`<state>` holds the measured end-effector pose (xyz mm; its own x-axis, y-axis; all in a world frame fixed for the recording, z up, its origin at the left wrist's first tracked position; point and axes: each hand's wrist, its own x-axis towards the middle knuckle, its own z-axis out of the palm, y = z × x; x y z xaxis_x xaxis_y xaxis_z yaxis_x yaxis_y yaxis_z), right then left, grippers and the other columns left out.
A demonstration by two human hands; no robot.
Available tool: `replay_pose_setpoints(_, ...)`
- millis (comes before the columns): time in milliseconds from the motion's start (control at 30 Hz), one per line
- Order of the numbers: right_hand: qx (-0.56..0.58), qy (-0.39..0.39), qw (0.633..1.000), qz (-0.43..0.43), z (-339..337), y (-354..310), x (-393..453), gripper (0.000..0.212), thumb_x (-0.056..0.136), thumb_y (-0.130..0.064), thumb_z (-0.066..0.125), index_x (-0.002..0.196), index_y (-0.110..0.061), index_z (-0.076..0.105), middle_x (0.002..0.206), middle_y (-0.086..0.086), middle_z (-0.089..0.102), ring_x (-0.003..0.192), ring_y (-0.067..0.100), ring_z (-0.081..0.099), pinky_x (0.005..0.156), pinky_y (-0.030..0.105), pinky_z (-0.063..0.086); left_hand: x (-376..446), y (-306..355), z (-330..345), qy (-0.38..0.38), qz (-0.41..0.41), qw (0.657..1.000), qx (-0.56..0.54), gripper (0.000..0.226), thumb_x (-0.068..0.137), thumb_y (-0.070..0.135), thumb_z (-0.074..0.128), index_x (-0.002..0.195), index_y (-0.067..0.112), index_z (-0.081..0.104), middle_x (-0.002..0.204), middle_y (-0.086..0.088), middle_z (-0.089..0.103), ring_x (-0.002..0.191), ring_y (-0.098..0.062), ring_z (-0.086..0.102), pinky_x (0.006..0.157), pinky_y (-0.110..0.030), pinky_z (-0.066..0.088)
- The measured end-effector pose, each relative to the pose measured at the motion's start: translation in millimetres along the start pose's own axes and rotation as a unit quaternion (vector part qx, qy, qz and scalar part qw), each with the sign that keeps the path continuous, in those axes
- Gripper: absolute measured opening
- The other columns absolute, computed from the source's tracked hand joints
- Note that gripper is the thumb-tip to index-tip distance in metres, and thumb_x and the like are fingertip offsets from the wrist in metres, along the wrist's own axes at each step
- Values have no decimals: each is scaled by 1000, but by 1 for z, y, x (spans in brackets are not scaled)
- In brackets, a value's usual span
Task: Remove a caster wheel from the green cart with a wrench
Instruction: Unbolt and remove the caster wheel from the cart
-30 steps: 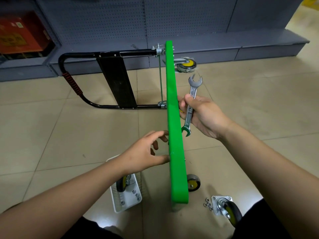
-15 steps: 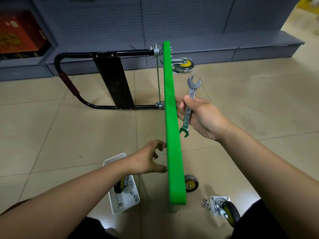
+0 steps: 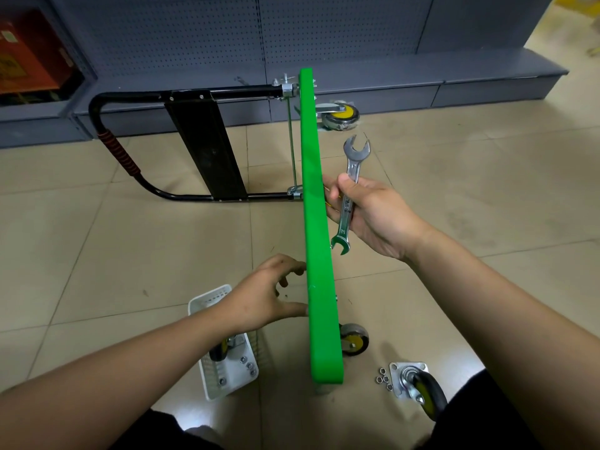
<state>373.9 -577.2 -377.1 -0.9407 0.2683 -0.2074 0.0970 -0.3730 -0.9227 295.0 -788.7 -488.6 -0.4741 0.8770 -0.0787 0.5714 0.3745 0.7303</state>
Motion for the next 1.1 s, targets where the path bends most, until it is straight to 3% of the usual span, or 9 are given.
replay_pose_setpoints(300,-16,0,1000,4,0,0,6,33,109,-24,39,80,-12,49,124,17,65,136,30,51,114,39,44,1,5,-4,-27,6,1000,8,78,77,43,84,146,28,51,130,11,52,101,13,47,76,-6,40)
replay_pose_setpoints(433,-136,35,990,-21,4,-4,6,35,109,-29,41,80,-13,51,126,20,64,125,24,60,111,40,47,0,14,-20,-76,-1,993,85,78,80,47,80,148,30,45,130,14,47,99,7,48,76,-2,37)
replay_pose_setpoints(600,-476,103,868,-101,37,-28,-4,36,108,-39,37,86,-18,56,78,3,59,73,19,55,71,32,47,-17,30,-61,-23,-46,994,97,35,86,39,76,119,31,67,107,20,62,90,-7,59,78,-25,49)
replay_pose_setpoints(667,-526,91,838,-113,57,-42,-1,36,109,-35,36,92,-13,59,75,0,56,69,17,51,56,20,38,-19,35,-78,-4,-63,995,74,18,87,36,76,103,30,73,94,19,69,80,-1,61,75,-24,50)
replay_pose_setpoints(733,-546,68,827,-116,85,-51,9,40,109,-33,36,99,-7,64,87,5,64,79,23,57,65,27,41,-23,37,-98,9,-63,995,81,7,88,32,75,93,28,77,84,18,71,72,7,60,70,-14,46)
replay_pose_setpoints(800,-535,34,836,-117,119,-59,22,41,109,-30,36,96,-3,64,98,11,72,81,19,64,69,26,46,-30,36,-119,32,-59,994,91,5,88,27,75,89,24,79,79,16,71,69,11,58,67,-6,41)
replay_pose_setpoints(867,-512,-12,853,-102,154,-60,39,37,109,-23,36,84,-8,57,86,14,71,59,6,63,54,19,44,-37,25,-136,57,-63,992,96,5,89,24,75,88,21,78,78,15,71,69,12,58,67,-5,40)
replay_pose_setpoints(933,-494,-35,866,-68,184,-47,62,35,108,-15,35,76,-11,49,73,12,61,59,16,62,52,22,41,-47,8,-147,68,-73,989,110,6,89,20,73,85,19,77,77,14,70,68,13,57,66,-5,39)
replay_pose_setpoints(1100,-392,47,916,71,220,66,111,21,102,-26,48,93,-9,57,73,9,48,61,26,47,50,27,38,-77,-62,-137,76,-141,980,119,10,87,12,68,90,15,77,83,10,69,74,-6,60,65,-14,41)
